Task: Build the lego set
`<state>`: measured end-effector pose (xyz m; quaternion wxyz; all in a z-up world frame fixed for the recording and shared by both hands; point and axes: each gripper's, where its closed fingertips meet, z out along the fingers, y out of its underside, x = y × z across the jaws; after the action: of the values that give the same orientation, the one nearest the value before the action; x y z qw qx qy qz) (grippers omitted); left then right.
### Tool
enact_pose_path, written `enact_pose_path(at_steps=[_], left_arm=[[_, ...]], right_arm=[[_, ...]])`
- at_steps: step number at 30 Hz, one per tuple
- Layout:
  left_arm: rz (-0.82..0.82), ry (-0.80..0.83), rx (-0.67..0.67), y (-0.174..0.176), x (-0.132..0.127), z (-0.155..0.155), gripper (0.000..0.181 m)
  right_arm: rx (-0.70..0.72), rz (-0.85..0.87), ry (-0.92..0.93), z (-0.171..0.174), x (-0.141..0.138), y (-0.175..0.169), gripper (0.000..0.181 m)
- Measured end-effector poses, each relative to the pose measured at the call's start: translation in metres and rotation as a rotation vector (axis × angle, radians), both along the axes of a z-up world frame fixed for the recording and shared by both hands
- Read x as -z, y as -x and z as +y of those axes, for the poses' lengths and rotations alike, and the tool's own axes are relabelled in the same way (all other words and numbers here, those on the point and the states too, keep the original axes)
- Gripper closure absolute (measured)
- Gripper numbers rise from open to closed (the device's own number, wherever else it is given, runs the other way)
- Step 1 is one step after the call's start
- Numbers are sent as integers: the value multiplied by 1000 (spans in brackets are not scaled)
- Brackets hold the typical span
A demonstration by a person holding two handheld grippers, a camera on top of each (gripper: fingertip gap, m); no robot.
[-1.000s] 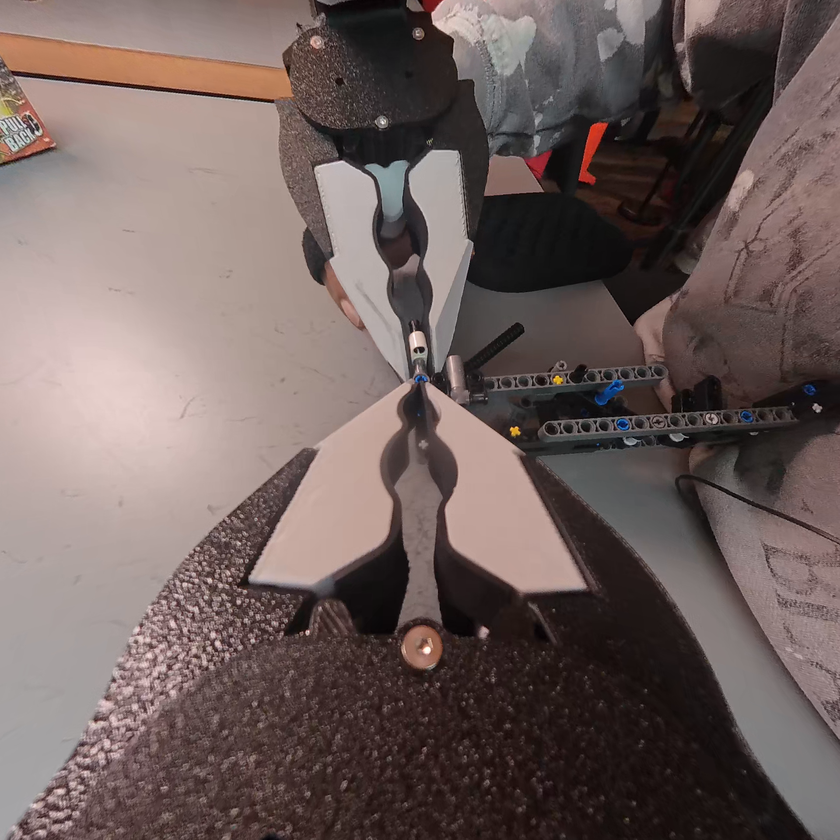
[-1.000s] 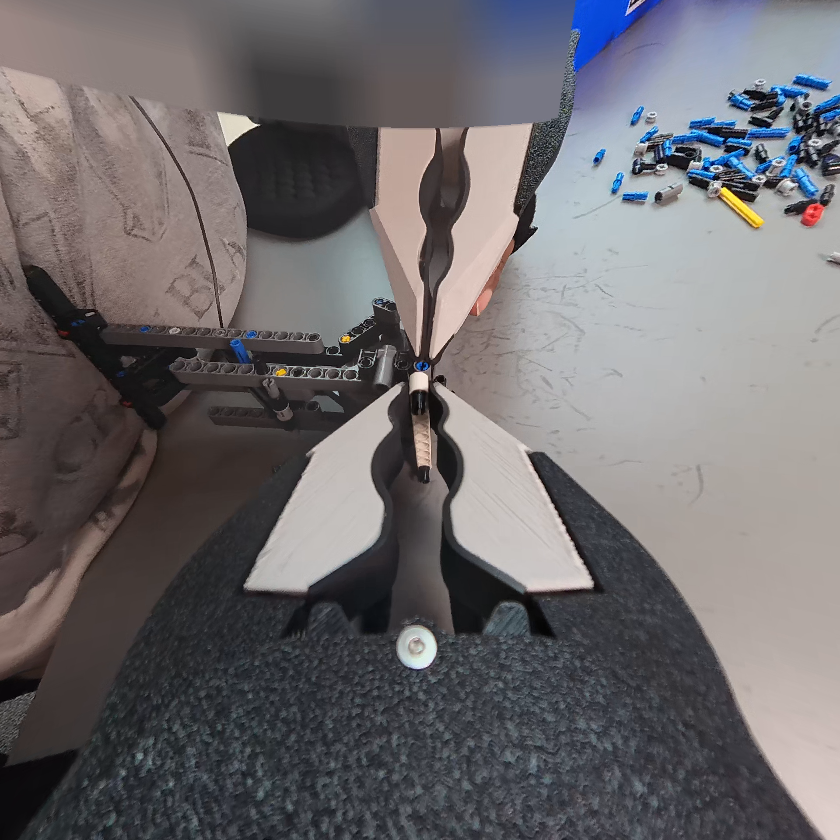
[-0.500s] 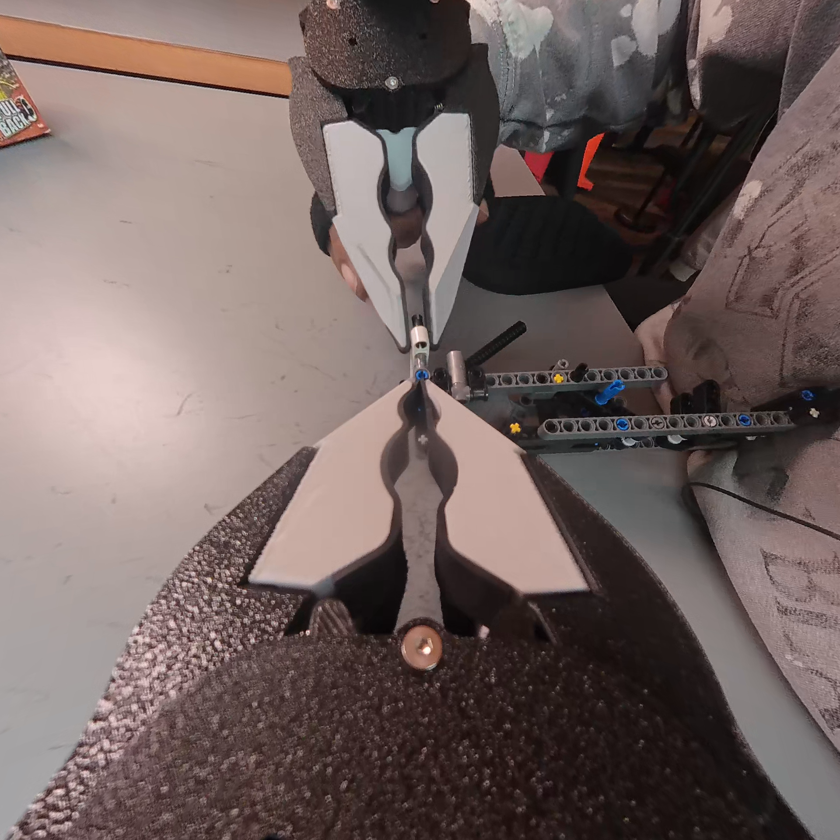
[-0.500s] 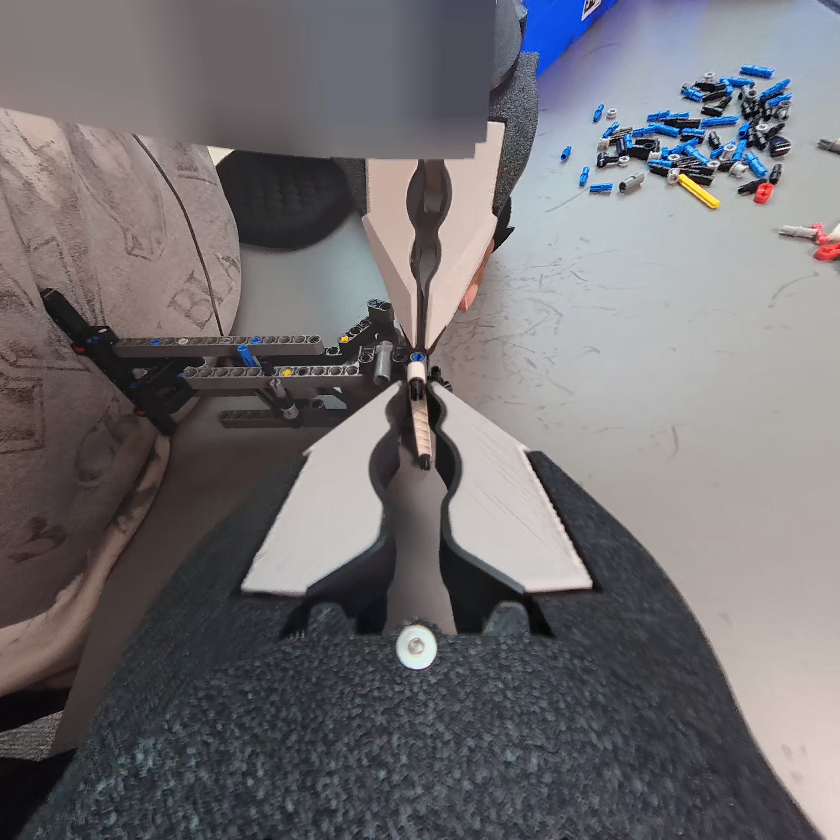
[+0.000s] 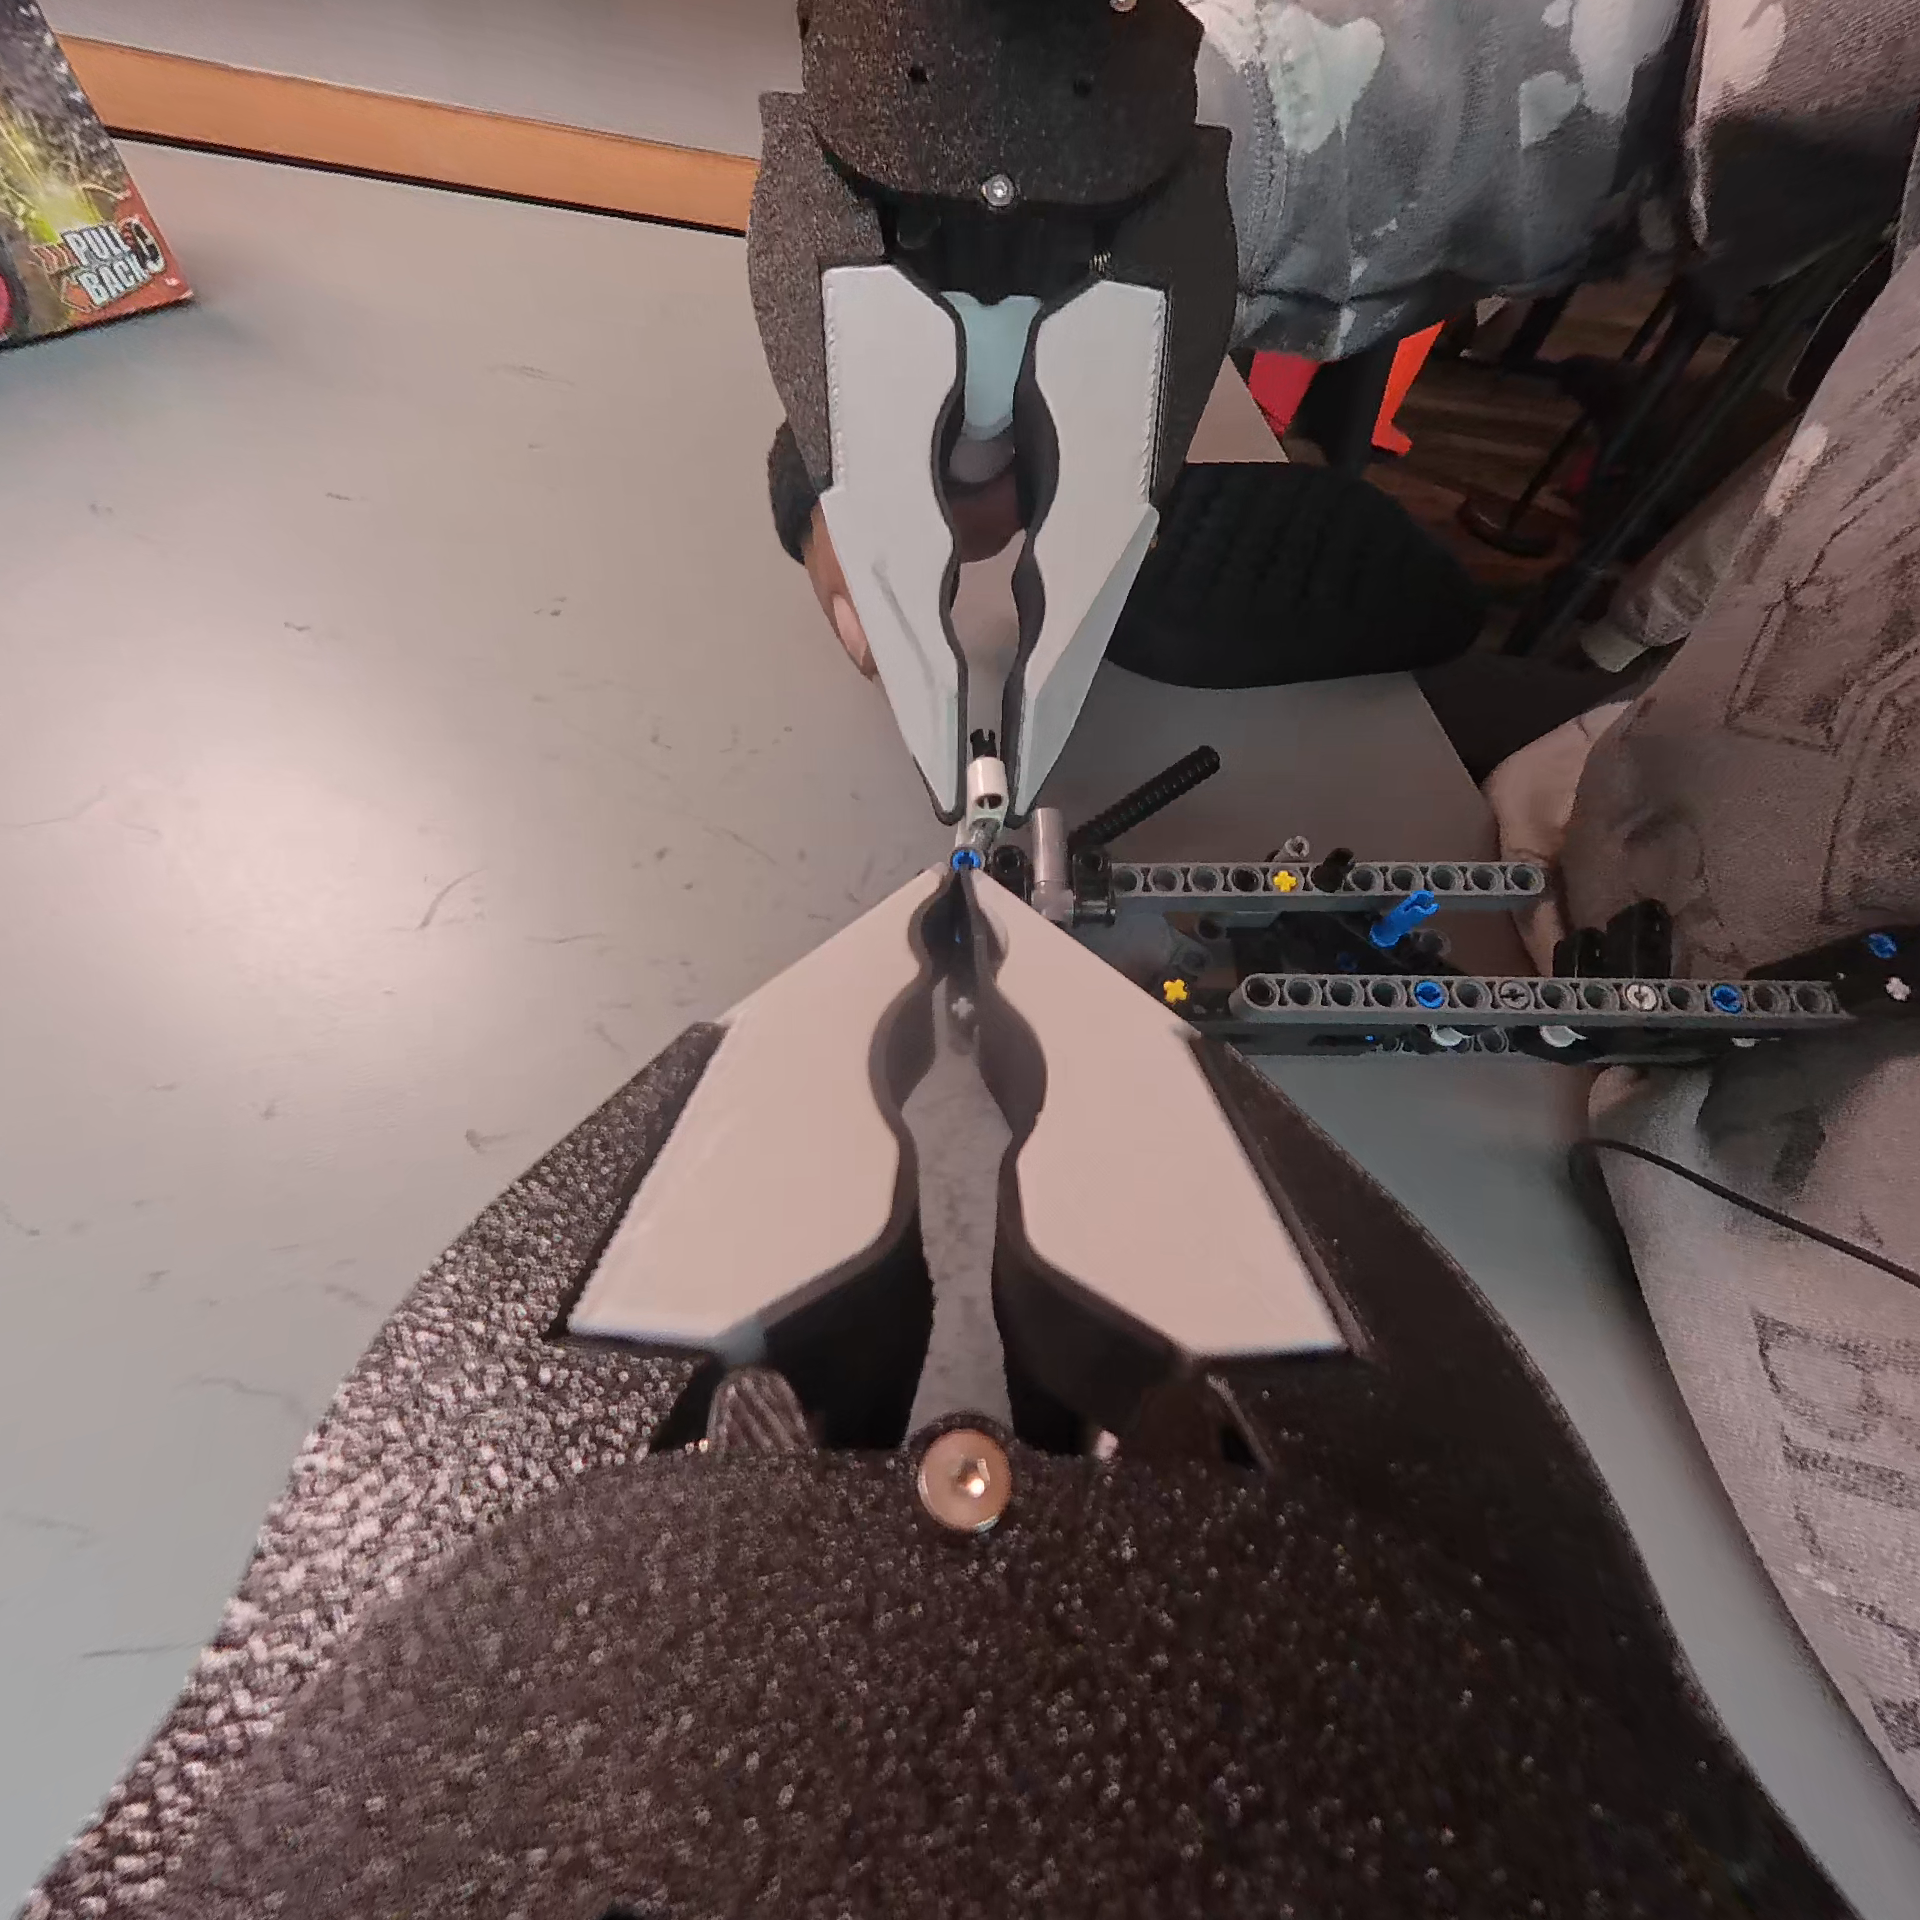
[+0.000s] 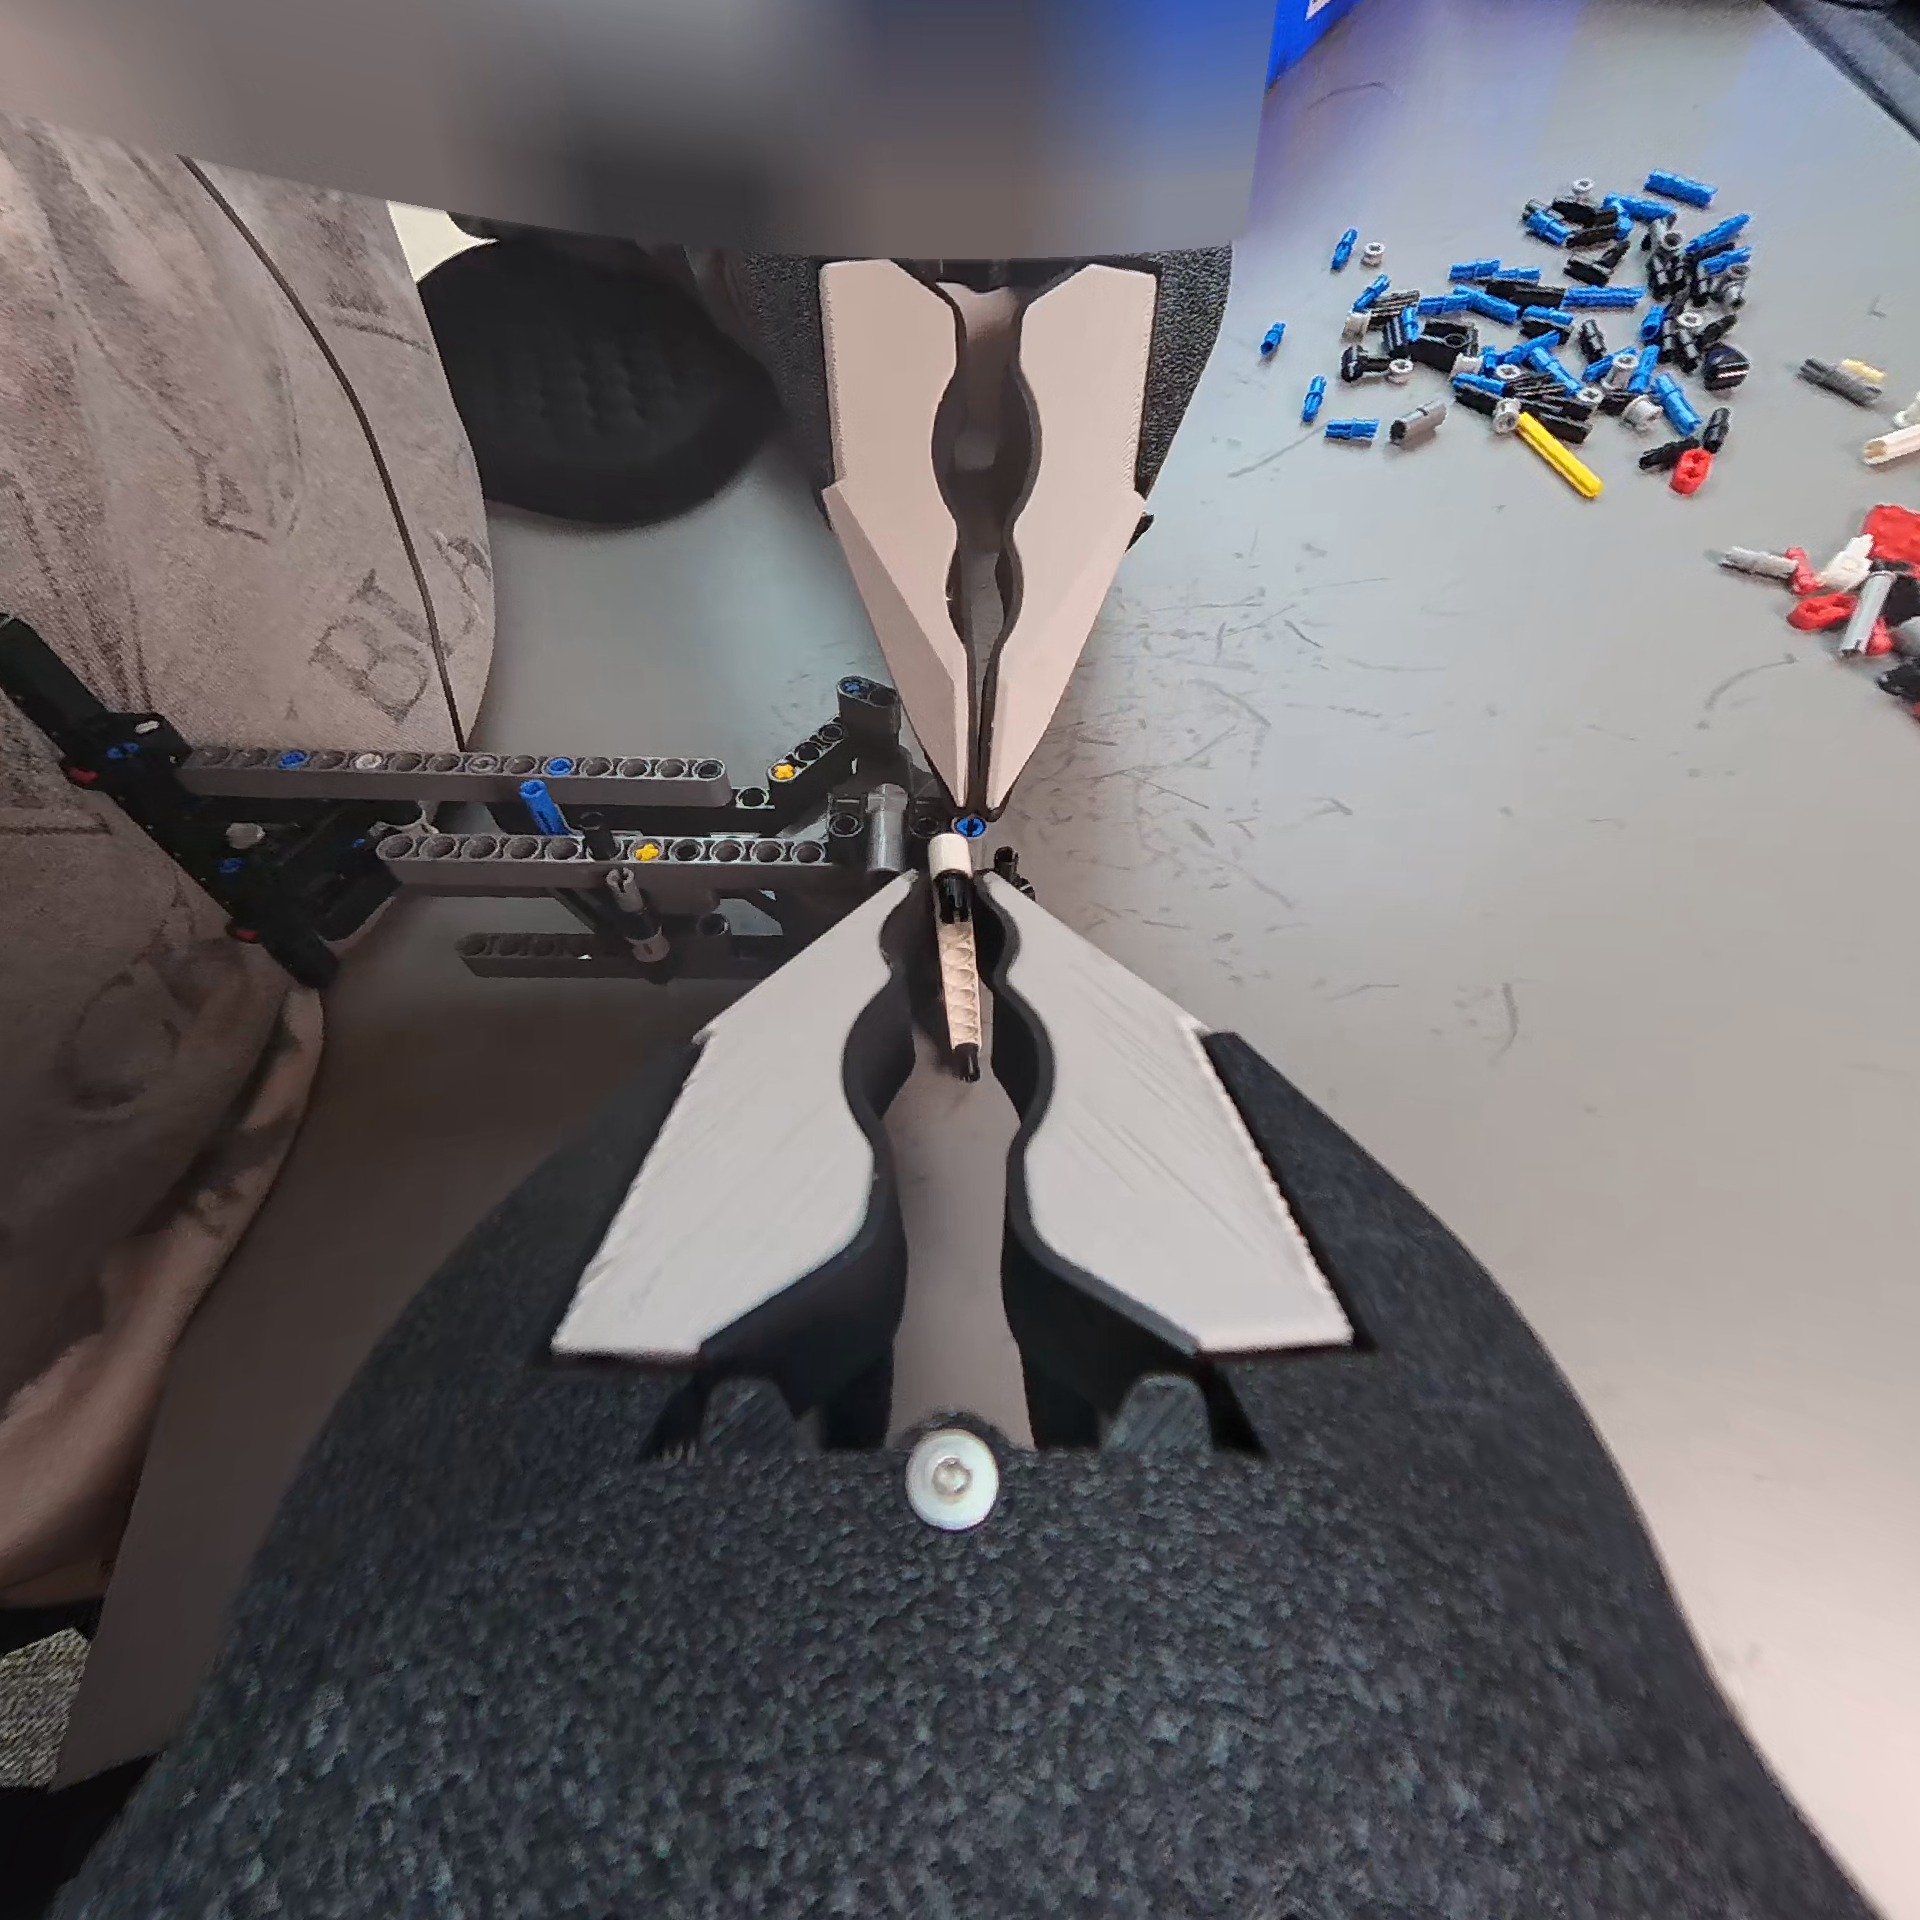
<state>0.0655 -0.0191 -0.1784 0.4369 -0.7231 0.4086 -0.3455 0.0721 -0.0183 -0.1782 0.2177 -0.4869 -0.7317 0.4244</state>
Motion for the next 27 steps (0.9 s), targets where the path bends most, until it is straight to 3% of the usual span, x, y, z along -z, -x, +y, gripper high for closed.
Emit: enact_pose_path(at_steps=[27], left_arm=[[-3,9,-46,1,0,2,181]], right_arm=[[174,2,-43,4,0,1,174]])
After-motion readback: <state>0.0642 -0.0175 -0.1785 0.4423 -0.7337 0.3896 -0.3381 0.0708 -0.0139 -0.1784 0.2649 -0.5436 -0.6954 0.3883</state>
